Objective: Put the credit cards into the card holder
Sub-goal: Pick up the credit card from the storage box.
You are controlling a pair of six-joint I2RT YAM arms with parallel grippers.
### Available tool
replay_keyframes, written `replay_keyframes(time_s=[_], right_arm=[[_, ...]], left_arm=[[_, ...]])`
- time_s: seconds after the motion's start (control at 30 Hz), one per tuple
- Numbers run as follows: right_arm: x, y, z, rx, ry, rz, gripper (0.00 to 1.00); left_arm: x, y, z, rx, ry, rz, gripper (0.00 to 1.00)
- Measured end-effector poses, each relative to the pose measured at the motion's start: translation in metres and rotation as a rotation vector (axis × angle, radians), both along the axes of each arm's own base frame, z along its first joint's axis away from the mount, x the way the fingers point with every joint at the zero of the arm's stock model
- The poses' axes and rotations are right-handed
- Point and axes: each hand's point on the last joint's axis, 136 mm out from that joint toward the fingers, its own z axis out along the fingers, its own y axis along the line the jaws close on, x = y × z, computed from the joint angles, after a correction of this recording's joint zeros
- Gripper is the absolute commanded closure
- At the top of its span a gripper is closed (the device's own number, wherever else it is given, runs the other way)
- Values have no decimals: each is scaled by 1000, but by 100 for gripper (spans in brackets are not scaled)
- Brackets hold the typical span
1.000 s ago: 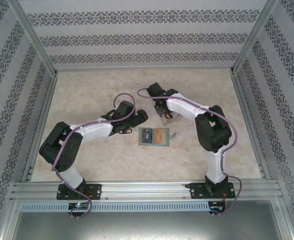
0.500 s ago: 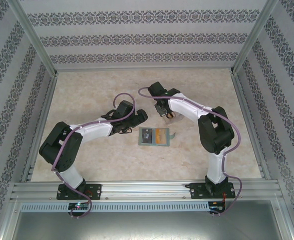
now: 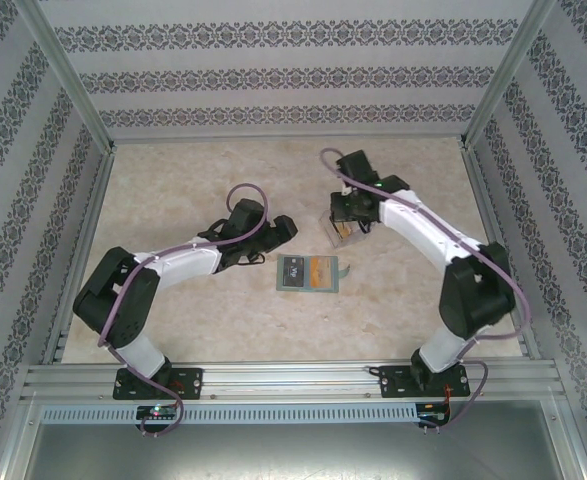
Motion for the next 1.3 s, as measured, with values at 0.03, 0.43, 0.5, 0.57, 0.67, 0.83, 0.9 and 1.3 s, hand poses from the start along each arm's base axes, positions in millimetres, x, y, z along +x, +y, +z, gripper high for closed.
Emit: replay_keyframes(time_s=[0.03, 0.43, 0.5, 0.57, 0.67, 0.83, 0.9, 1.3], right_arm=[[-1, -2, 4, 77, -2, -27, 98], [-7, 35, 34, 651, 82, -58, 98], [-9, 38, 33, 680, 95, -57, 99], [-11, 40, 32, 697, 110, -53, 99], [-12, 43, 35, 717, 116, -48, 99], [-12, 46, 39, 747, 115, -37, 99], [-12, 48, 40, 757, 118, -35, 99], [-11, 55, 51, 827, 125, -22, 98]], left_arm=[[2, -2, 5, -26, -12, -10, 6], [26, -31, 59, -390, -115, -129, 8], [26, -35, 59, -420, -101, -139, 8], [25, -36, 61, -437, -98, -143, 8], [25, -38, 67, -458, -108, -154, 8], [22, -41, 70, -484, -98, -167, 10], [23, -42, 74, -498, -103, -173, 12], [30, -43, 90, -606, -130, -194, 27]])
